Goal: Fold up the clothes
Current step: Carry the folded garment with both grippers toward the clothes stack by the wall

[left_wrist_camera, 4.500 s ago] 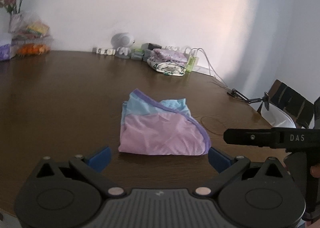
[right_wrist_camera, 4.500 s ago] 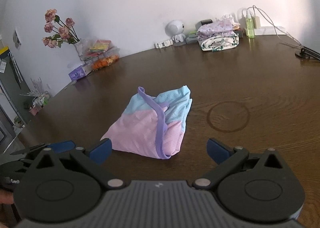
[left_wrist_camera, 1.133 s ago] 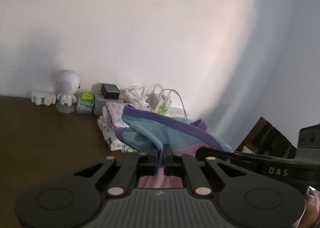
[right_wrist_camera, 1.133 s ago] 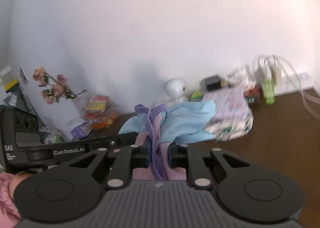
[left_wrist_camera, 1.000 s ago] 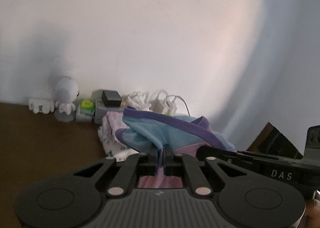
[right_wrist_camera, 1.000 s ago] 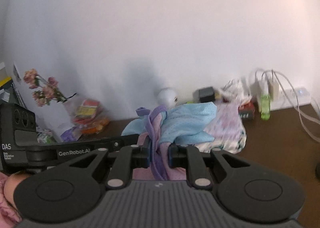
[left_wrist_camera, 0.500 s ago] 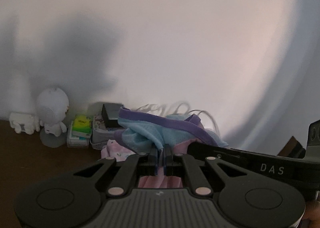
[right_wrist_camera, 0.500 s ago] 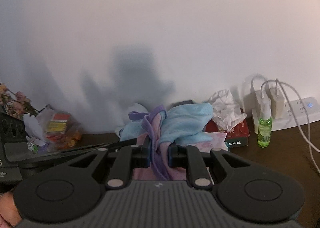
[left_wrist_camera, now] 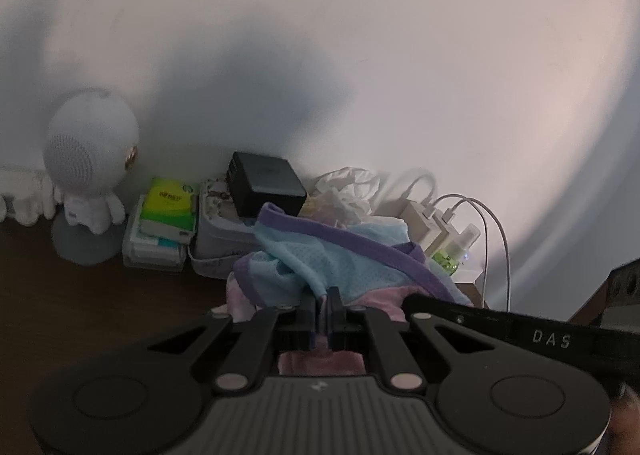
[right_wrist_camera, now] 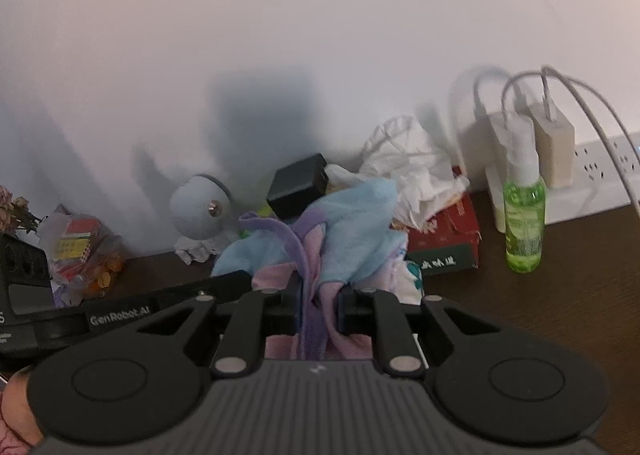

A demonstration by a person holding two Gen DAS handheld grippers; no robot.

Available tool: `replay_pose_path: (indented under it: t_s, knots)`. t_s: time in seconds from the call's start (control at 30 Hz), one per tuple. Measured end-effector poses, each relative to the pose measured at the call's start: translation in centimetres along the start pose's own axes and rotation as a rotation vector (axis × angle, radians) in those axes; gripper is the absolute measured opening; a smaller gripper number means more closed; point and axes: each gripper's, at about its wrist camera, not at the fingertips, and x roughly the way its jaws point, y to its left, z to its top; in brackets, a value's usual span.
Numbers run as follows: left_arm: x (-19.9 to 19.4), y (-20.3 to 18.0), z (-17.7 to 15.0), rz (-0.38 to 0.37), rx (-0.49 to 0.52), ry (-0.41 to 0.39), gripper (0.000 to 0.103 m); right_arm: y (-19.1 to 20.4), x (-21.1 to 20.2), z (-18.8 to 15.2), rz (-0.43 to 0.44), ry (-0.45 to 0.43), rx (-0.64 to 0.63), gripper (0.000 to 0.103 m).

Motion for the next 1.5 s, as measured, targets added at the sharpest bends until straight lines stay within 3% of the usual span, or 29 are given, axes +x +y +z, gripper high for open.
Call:
replay_pose_path:
  t_s: [0.1,0.17,0.2,0.23,0.3,0.43,0.47,0.5,0.53,0.57,0.6,0.63,0.67,0.83,1.03,1.13,1.17,1.2,1.3,1.4,1.5]
  knots:
    - [-0.2,0.3,-0.2,-0.008,-0.014,-0.011,0.004,-0.5,0.0,-0.1,0.012,-0.015,0.026,0.022]
    - [-0.4,0.3,-0.3,-0.006,-0.018,-0.023,0.007,-0.9,0.0,-0.3,0.01,-0.025,0.041,0.037]
    - [-0.5,0.3,-0.3,-0.002,-0.015,-0.034,0.013,-1.0,-0.1,-0.3,0.008,-0.032,0.049,0.05]
    - [-0.8,0.3,-0.3,-0.001,-0.01,-0.042,0.018,-1.2,-0.4,-0.3,0.014,-0.044,0.055,0.054]
    - [-1.4,0.3,-0.2,0.007,0.005,-0.059,0.045,-1.6,-1.2,-0.3,0.032,-0.071,0.069,0.057]
    - [-3.2,-1.2,0.3,0.061,0.108,-0.156,0.054,-1.3,-3.7,0.5,0.014,-0.212,0.056,0.063]
    - [-3.5,-1.7,0.4,0.067,0.133,-0.178,0.054,-0.9,-4.3,0.8,0.006,-0.254,0.037,0.062]
    - [-3.6,-2.3,0.4,0.07,0.154,-0.197,0.052,-0.3,-4.3,0.9,0.009,-0.269,0.006,0.053]
    - [-3.6,-2.8,0.3,0.07,0.169,-0.21,0.05,0.5,-4.2,0.9,0.015,-0.274,-0.029,0.033]
    - [-3.4,-3.2,0.2,0.064,0.178,-0.217,0.041,1.4,-3.7,0.9,0.011,-0.264,-0.066,0.024]
    - [-3.2,-3.5,0.1,0.058,0.189,-0.219,0.023,2.3,-3.1,0.8,-0.002,-0.245,-0.099,0.016]
    - [-2.8,-3.7,0.0,0.063,0.197,-0.209,0.016,3.1,-2.3,0.6,-0.02,-0.221,-0.127,0.015]
    - [-2.2,-3.8,-0.1,0.076,0.201,-0.192,0.011,3.6,-1.5,0.3,-0.038,-0.201,-0.148,0.014]
    - [0.7,-3.1,-1.0,0.137,0.212,-0.127,0.009,4.5,1.9,-0.7,-0.132,-0.136,-0.226,0.012]
    - [1.1,-1.8,-1.1,0.102,0.159,-0.13,0.009,4.0,2.7,-1.0,-0.136,-0.12,-0.229,0.012]
    - [-0.2,-1.6,-0.9,0.07,0.131,-0.17,0.02,3.9,0.8,-0.6,-0.089,-0.176,-0.196,0.017]
    - [-0.9,-1.5,-0.9,0.06,0.122,-0.192,0.032,3.8,-0.2,-0.4,-0.07,-0.206,-0.183,0.017]
    - [-1.7,-1.6,-0.9,0.061,0.126,-0.213,0.036,3.8,-1.2,-0.3,-0.051,-0.237,-0.171,0.017]
    - [-2.9,-2.0,-1.3,0.084,0.194,-0.226,0.036,4.5,-1.4,-0.7,-0.071,-0.209,-0.225,0.017]
    - [-2.7,-2.1,-1.9,0.093,0.236,-0.194,0.034,5.2,-1.3,-1.3,-0.098,-0.169,-0.287,0.017]
    - [-1.8,-2.1,-2.4,0.119,0.264,-0.146,0.012,5.9,-1.1,-1.9,-0.125,-0.129,-0.349,0.017]
